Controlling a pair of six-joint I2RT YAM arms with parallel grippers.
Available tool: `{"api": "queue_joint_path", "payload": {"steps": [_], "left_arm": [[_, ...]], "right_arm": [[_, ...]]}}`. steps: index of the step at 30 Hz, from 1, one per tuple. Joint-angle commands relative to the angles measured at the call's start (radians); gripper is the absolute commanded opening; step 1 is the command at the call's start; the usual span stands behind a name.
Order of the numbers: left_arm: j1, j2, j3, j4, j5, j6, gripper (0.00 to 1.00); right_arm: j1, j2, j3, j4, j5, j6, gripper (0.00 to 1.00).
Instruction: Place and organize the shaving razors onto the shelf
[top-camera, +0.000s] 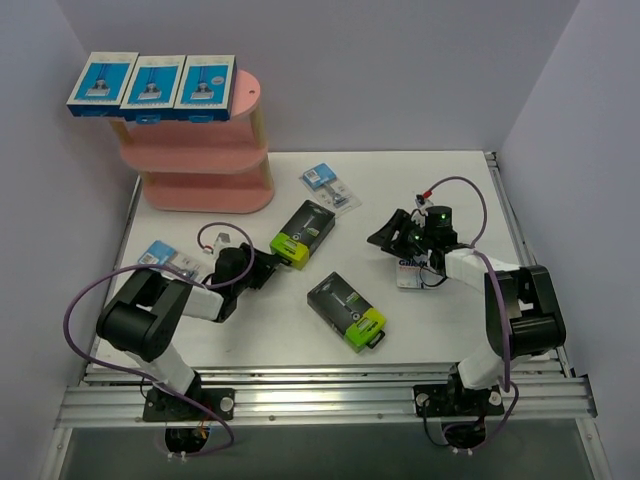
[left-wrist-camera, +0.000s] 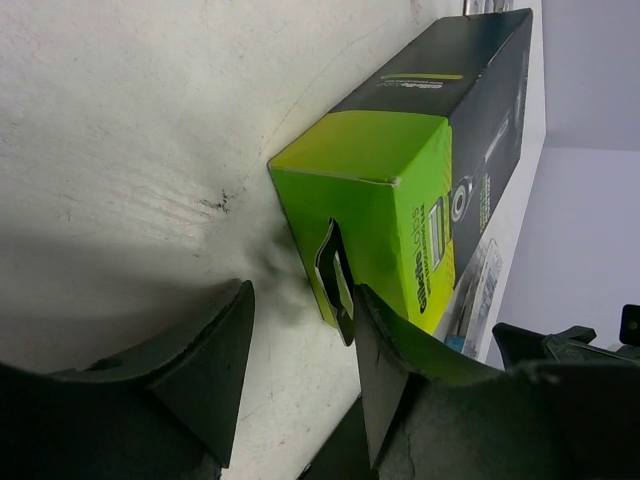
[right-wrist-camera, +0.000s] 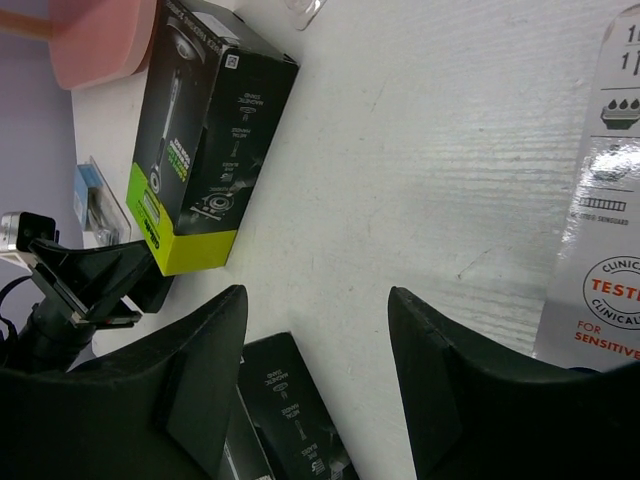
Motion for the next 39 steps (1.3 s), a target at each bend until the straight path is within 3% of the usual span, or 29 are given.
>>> {"api": "queue_joint_path", "payload": {"steps": [1,13,24,34,39], "left_arm": [[-0.005,0.027,0.035,0.089,0.003,0.002,0.52],[-0.008,0.029,0.078,0.075,-0.021,0.039,0.34],[-0.008,0.060,0.101,0.070,-0.006,0.056,0.32],[-0.008,0.098,0.098,0.110,0.014,0.045,0.04],[-0.003,0.040,0.095,0.058,0.012,0.065,0.02]], "right_arm": [[-0.014,0.017,0.001,0.025,-0.024,-0.019,0.54],[-0.029,0.030,0.002,0.018,-0.027,-0.031,0.53],[-0.042,0.022,-0.002,0.005,-0.027,-0.039,0.53],[-0.048,0.013,-0.010,0.002,-0.029,-0.042,0.53],[-0.049,-0.006,-0.019,0.002,-0.032,-0.031,0.53]]}}
